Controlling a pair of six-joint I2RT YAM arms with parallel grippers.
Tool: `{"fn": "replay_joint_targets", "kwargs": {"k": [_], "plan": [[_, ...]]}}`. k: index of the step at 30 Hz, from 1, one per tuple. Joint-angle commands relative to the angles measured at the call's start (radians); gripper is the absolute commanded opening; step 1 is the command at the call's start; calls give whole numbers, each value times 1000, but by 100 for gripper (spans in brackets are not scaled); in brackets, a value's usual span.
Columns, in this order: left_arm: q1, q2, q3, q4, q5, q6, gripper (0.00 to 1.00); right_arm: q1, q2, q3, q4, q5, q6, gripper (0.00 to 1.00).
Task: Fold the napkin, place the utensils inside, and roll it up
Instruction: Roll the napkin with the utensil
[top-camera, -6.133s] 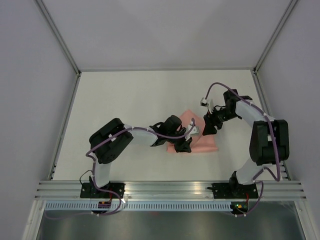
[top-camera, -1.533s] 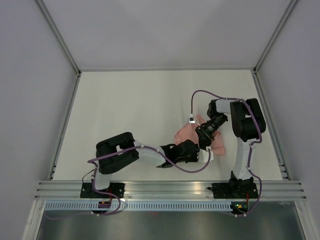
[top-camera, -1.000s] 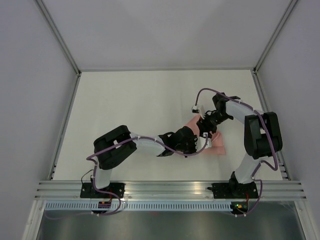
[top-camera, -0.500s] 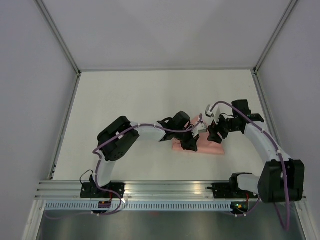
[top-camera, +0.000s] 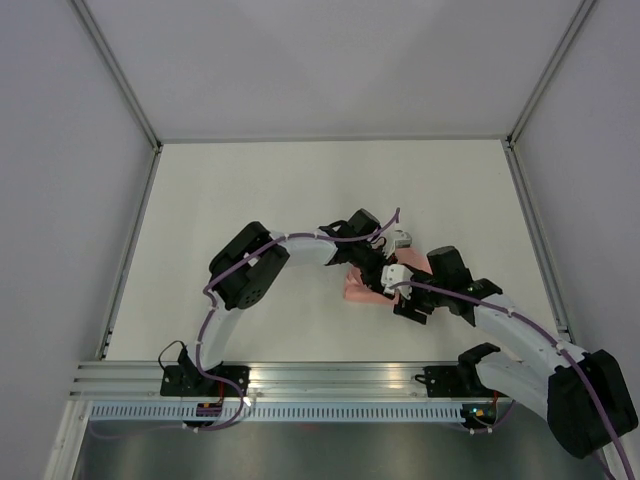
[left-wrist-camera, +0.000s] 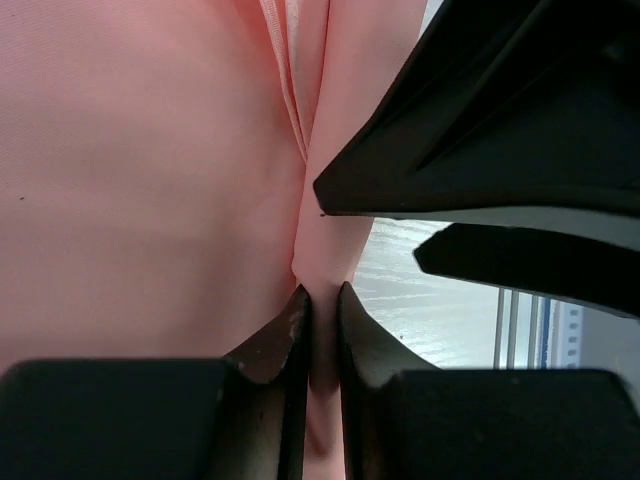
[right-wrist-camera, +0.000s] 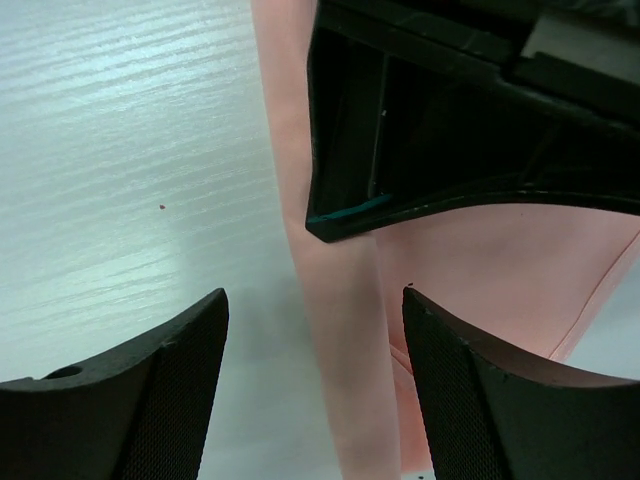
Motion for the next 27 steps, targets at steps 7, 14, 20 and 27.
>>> {"fn": "replay_joint_targets", "kwargs": {"k": [7, 14, 20, 27], "plan": [[4, 88, 20, -164, -25, -44, 2, 81, 53, -47, 224, 159, 41, 72], [6, 82, 32, -169, -21, -57, 6, 92, 131, 12, 146, 142, 50, 55], [12, 50, 29, -153, -36, -76, 25, 90, 218, 79, 45, 122, 69, 27], [61, -84, -133, 90, -12, -191, 33, 74, 293, 142, -47, 62, 70, 18]]}}
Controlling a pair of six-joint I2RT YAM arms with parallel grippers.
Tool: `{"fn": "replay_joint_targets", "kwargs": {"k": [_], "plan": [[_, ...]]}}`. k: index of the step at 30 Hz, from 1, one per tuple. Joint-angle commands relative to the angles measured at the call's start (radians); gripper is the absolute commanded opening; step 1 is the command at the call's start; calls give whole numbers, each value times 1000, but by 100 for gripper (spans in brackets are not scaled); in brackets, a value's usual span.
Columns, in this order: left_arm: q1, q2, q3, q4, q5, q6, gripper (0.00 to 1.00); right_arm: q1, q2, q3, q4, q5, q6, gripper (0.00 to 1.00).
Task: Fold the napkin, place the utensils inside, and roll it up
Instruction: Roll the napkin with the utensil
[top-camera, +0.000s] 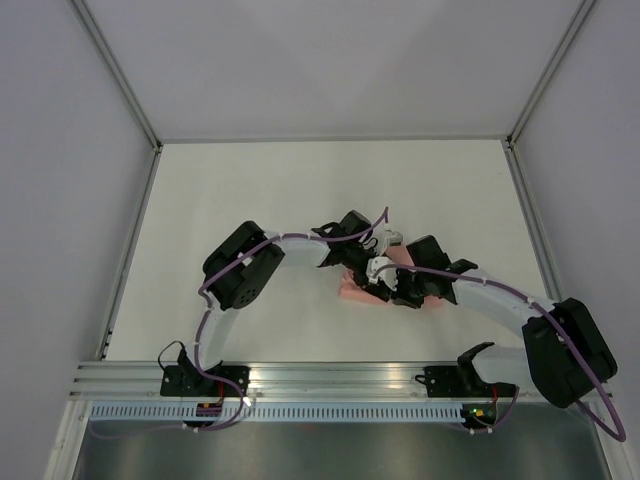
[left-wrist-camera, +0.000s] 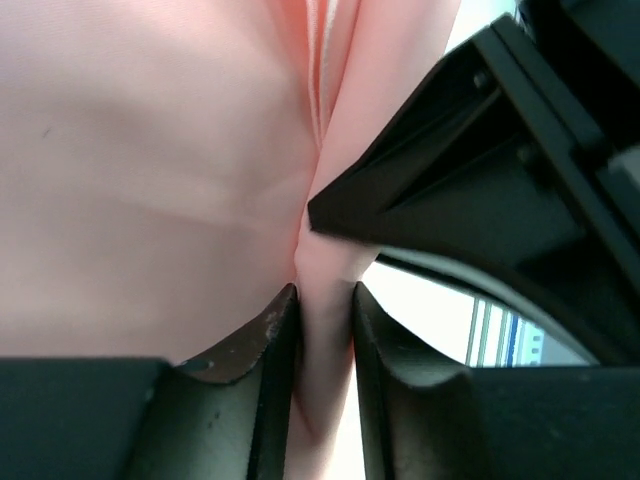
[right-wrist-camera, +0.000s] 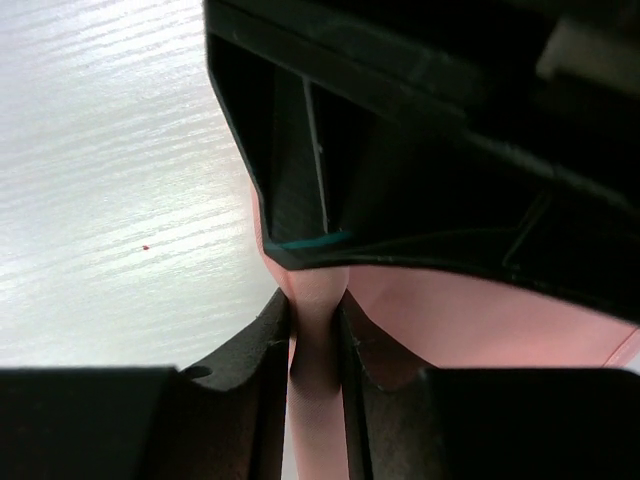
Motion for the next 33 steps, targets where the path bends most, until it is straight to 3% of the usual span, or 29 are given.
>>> {"fn": "replay_joint_targets", "kwargs": {"k": [1, 9, 18, 24, 30, 33], "plan": [[42, -102, -105, 140, -41, -104, 35, -24, 51, 54, -103, -45, -5, 17], [85, -280, -274, 341, -102, -155, 40, -89, 189, 143, -211, -138, -96, 16], [67, -581, -588, 629, -516, -112, 41, -196, 499, 384, -425, -278, -215, 15], [-79, -661, -671, 636, -795, 104, 40, -224, 666, 508, -511, -296, -218, 15], [-269, -555, -632, 628, -1004, 371, 41, -241, 774, 590, -565, -309, -217, 15], [-329, -485, -595, 622, -1016, 483, 44, -244, 811, 614, -590, -315, -217, 16]]}}
